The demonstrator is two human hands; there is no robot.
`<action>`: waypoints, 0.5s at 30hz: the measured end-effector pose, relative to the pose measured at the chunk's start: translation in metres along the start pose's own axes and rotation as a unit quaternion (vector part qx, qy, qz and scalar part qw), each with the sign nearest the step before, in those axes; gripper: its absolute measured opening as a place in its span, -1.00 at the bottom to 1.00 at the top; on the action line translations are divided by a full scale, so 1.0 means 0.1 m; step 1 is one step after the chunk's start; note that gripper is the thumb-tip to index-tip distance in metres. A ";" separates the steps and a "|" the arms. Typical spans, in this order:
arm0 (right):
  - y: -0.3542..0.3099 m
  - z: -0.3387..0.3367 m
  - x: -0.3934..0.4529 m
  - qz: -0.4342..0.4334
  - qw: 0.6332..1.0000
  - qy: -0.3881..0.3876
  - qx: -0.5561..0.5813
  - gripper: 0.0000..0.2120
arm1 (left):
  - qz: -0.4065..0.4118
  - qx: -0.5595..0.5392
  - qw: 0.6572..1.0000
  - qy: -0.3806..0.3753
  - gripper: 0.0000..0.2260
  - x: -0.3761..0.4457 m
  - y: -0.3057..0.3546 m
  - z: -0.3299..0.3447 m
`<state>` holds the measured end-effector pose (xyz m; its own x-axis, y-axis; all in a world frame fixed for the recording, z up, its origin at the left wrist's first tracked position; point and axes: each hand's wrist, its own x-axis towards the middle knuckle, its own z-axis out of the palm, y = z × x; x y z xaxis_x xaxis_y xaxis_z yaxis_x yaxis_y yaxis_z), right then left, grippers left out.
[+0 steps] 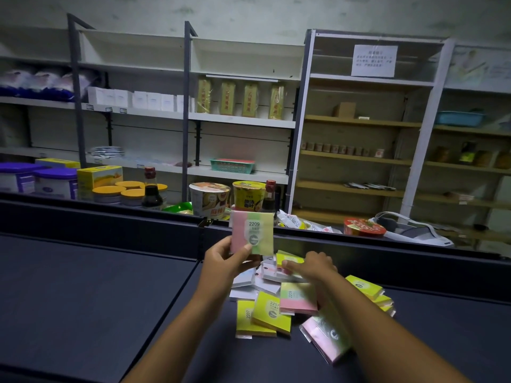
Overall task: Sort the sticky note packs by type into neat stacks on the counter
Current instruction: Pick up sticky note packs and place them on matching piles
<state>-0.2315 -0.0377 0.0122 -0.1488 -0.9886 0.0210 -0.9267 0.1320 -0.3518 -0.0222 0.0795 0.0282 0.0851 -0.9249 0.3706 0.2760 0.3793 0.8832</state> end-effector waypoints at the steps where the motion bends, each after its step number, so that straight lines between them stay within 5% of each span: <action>1: -0.01 0.01 0.00 0.005 1.000 0.004 0.002 -0.25 | 0.001 0.002 1.000 0.000 -0.84 0.01 0.00 -0.01; 11: -0.11 -0.08 -0.10 0.035 0.987 0.019 0.158 -0.34 | -0.005 0.036 0.999 0.030 -0.80 0.00 -0.08 -0.13; 15: -0.11 -0.06 -0.17 0.006 0.955 0.075 0.288 -0.67 | -0.006 0.046 0.998 0.053 -0.83 -0.07 -0.08 -0.14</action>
<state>-0.2212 -0.0216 0.0213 -0.2456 -0.9604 0.1316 -0.5880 0.0397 -0.8079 -0.0111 0.0831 0.0144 0.1836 -0.9255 0.3313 0.1892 0.3641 0.9119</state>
